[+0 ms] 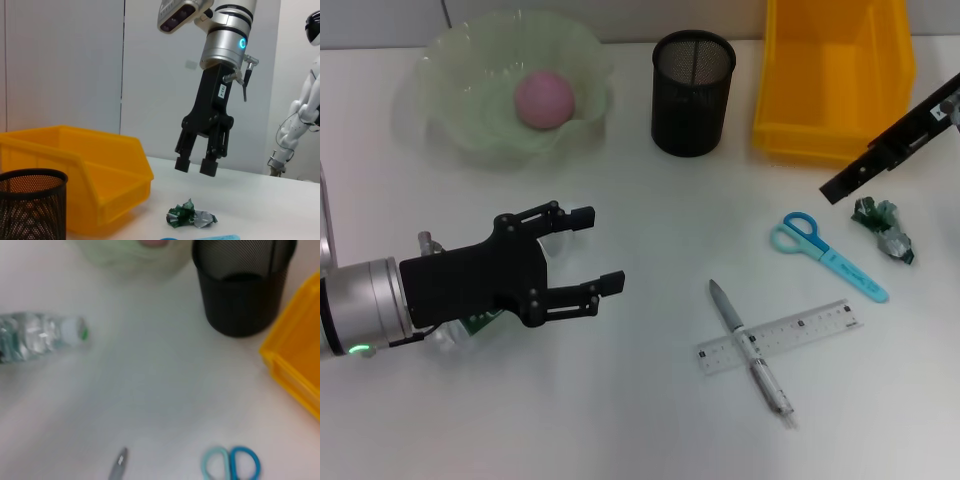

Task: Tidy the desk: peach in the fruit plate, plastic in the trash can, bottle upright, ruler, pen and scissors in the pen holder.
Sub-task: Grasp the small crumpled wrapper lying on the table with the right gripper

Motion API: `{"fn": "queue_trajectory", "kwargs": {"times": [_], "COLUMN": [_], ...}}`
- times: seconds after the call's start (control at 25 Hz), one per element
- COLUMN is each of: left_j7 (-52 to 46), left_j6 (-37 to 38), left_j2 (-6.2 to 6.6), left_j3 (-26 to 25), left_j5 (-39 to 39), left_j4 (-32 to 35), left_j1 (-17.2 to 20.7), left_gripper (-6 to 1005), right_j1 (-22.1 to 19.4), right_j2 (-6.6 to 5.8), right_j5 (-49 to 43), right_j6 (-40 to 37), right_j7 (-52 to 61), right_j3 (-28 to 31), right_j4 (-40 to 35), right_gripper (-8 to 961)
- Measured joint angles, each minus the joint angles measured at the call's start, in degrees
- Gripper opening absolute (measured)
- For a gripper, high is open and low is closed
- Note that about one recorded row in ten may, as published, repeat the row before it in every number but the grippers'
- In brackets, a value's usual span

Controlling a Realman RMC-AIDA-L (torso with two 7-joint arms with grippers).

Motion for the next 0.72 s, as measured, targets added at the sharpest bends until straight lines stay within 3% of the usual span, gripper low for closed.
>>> {"fn": "queue_trajectory", "kwargs": {"times": [0.72], "left_j7": [-0.2], "left_j6": [-0.2], "left_j2": [-0.11], "left_j3": [-0.1], "left_j5": [-0.3], "left_j4": [0.0], "left_j1": [-0.1], "left_gripper": [833], "right_j1": [0.3], "right_j2": [0.55], "right_j5": [-9.2], "right_j6": [1.5], "right_j7": [6.8], "right_j3": [-6.9], "right_j4": [0.4], "right_gripper": [824]}}
